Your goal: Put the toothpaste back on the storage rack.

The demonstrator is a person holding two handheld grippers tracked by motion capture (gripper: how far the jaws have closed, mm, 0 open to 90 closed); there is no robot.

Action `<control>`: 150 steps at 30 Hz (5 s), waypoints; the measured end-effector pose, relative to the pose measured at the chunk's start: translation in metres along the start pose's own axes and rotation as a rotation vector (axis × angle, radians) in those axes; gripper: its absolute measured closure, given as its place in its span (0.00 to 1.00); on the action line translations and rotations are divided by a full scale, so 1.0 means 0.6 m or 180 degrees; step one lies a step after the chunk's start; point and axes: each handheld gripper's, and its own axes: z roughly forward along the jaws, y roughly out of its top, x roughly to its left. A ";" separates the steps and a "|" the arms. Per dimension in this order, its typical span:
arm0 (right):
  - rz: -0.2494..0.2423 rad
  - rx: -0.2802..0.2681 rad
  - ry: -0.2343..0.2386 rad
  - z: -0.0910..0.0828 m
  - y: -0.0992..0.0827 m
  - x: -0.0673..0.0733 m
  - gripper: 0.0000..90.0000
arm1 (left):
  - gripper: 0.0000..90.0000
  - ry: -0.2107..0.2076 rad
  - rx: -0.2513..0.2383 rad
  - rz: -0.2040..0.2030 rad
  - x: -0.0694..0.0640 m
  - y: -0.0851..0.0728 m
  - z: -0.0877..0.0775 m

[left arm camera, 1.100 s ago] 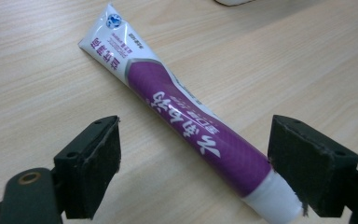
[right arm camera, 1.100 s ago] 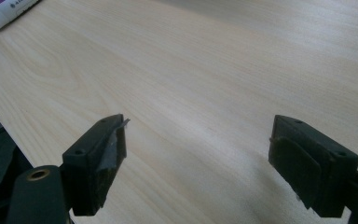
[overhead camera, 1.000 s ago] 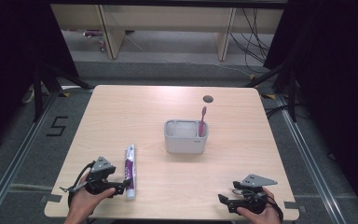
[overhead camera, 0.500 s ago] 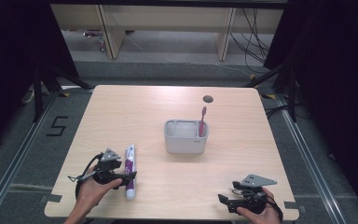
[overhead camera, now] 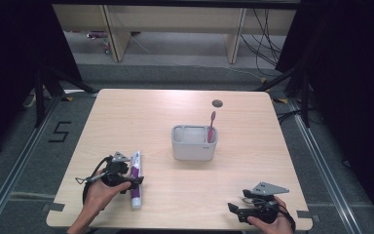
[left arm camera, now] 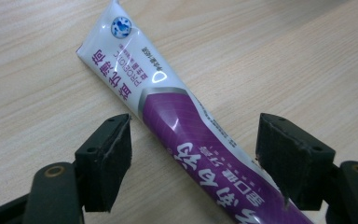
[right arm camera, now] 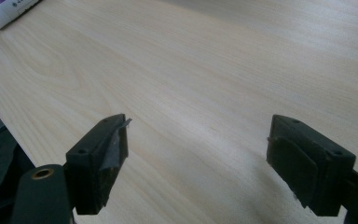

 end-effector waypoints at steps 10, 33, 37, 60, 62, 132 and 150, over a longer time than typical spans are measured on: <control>0.0098 0.0003 -0.0057 0.001 -0.002 0.005 0.24 | 0.33 0.0067 0.0105 0.0032 -0.004 0.011 0.016; 0.0005 0.0009 -0.0072 0.000 0.000 0.004 0.24 | 0.57 -0.0026 0.0620 0.0633 -0.020 0.029 0.021; 0.0042 0.0018 -0.0010 0.001 0.000 0.004 0.25 | 0.60 -0.0048 0.0747 0.0752 -0.023 0.034 0.020; 0.0015 0.0008 -0.0070 -0.002 0.000 0.005 0.25 | 0.66 -0.0114 0.1111 0.1071 -0.040 0.050 0.013; 0.0001 -0.0009 -0.0063 -0.001 0.001 0.005 0.25 | 0.76 -0.0187 0.1084 0.1121 -0.042 0.052 0.007; 0.0006 0.0011 -0.0035 0.001 0.000 0.006 0.27 | 0.84 -0.0370 0.1506 0.1338 -0.037 0.064 0.028; -0.0010 0.0001 -0.0066 0.001 0.000 0.003 0.27 | 0.84 -0.0410 0.1020 0.1177 -0.008 0.074 -0.002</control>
